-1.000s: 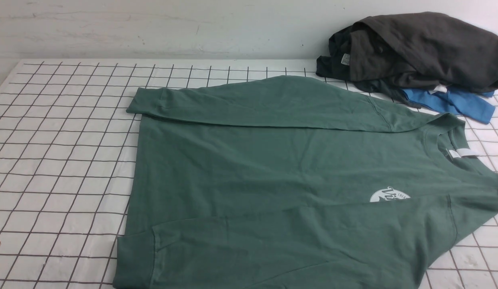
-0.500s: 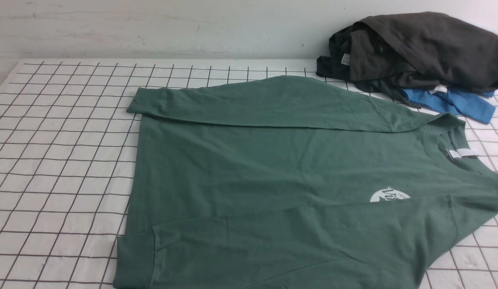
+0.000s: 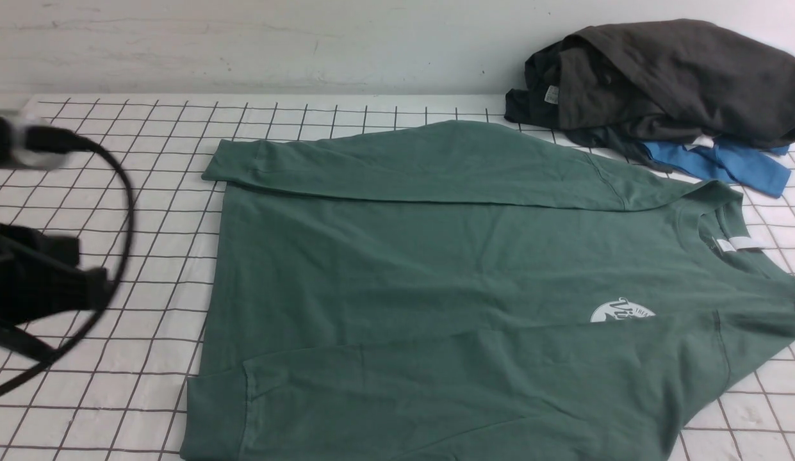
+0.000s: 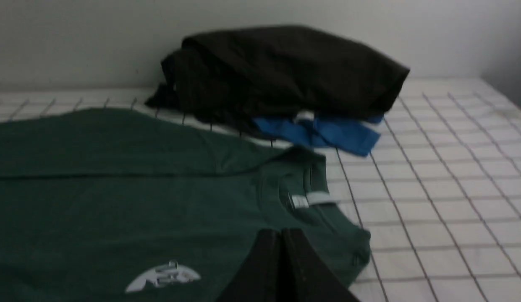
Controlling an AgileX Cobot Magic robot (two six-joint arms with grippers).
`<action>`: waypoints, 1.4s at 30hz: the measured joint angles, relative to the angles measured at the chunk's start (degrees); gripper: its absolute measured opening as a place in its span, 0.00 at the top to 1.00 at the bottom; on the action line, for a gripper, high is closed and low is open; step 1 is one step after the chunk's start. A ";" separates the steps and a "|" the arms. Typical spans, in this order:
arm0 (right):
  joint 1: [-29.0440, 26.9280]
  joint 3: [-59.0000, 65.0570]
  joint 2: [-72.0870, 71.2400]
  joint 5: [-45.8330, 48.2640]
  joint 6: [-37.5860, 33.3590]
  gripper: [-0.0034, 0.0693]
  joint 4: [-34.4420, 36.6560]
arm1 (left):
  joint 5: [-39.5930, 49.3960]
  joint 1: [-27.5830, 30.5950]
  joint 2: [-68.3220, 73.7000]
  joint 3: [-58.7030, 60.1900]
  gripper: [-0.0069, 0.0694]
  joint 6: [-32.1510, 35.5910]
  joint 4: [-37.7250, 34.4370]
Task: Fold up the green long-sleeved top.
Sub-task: Use the left arm to clamp the cuff closest to it
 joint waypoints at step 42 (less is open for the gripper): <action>10.90 -2.09 19.66 -0.85 -27.78 0.97 20.67 | 11.29 -0.79 34.61 -13.48 0.88 4.78 -5.44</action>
